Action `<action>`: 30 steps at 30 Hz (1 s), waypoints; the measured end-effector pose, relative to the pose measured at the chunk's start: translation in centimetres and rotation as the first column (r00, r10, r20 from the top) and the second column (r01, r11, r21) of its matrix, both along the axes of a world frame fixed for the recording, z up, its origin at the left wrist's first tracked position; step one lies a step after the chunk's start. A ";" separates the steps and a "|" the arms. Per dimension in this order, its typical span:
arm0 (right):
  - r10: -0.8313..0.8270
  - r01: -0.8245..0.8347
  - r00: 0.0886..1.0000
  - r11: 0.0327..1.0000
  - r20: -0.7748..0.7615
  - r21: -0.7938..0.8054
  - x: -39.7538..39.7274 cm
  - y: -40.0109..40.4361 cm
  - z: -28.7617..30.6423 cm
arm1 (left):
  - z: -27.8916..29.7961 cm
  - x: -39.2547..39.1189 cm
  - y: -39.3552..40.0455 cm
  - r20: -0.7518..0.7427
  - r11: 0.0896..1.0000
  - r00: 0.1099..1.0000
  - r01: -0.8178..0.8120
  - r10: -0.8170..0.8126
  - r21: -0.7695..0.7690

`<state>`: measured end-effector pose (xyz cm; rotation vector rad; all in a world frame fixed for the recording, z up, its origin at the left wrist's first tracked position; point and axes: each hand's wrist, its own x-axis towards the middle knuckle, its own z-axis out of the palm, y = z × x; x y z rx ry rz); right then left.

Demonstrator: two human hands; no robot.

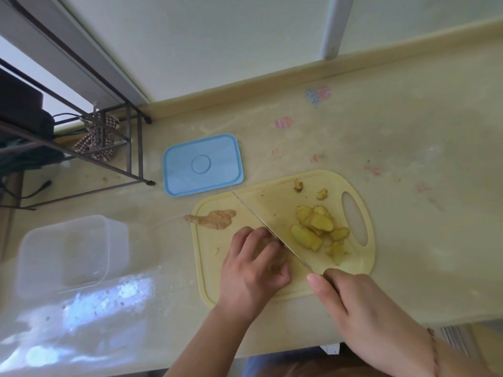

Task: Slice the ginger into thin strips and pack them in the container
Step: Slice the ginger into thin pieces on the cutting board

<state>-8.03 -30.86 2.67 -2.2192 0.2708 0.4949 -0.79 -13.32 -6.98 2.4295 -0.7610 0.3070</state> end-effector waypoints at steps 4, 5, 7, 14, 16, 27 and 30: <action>0.001 -0.001 1.000 0.999 -0.014 -0.039 -0.4 0.0 0.1 | -0.2 0.2 -0.1 0.012 1.000 1.000 0.007 -0.007 -0.008; 0.000 -0.001 1.000 0.999 -0.020 -0.039 -0.5 0.0 0.1 | -0.2 0.2 -0.1 0.017 1.000 1.000 0.009 -0.009 -0.009; 0.005 -0.007 0.999 0.999 -0.040 -0.046 -0.4 0.1 0.2 | -0.2 0.3 -0.1 0.020 1.000 1.000 0.008 -0.008 -0.014; 0.005 -0.008 0.994 1.000 -0.108 -0.023 0.3 -0.1 0.5 | -0.6 0.3 0.0 0.019 1.000 1.000 0.009 -0.009 -0.017; 0.003 -0.005 0.993 1.000 -0.117 -0.018 0.3 -0.1 0.2 | -0.6 0.3 0.0 0.016 1.000 1.000 0.006 -0.005 -0.023; -0.034 0.035 0.999 0.999 -0.014 0.037 2.3 0.1 -3.3 | -0.3 0.0 -0.1 -0.001 1.000 1.000 -0.011 0.011 -0.009; -0.047 0.049 0.998 0.998 -0.041 0.043 2.6 -0.6 -2.9 | 0.0 -0.3 0.3 -0.029 1.000 1.000 0.004 -0.004 -0.012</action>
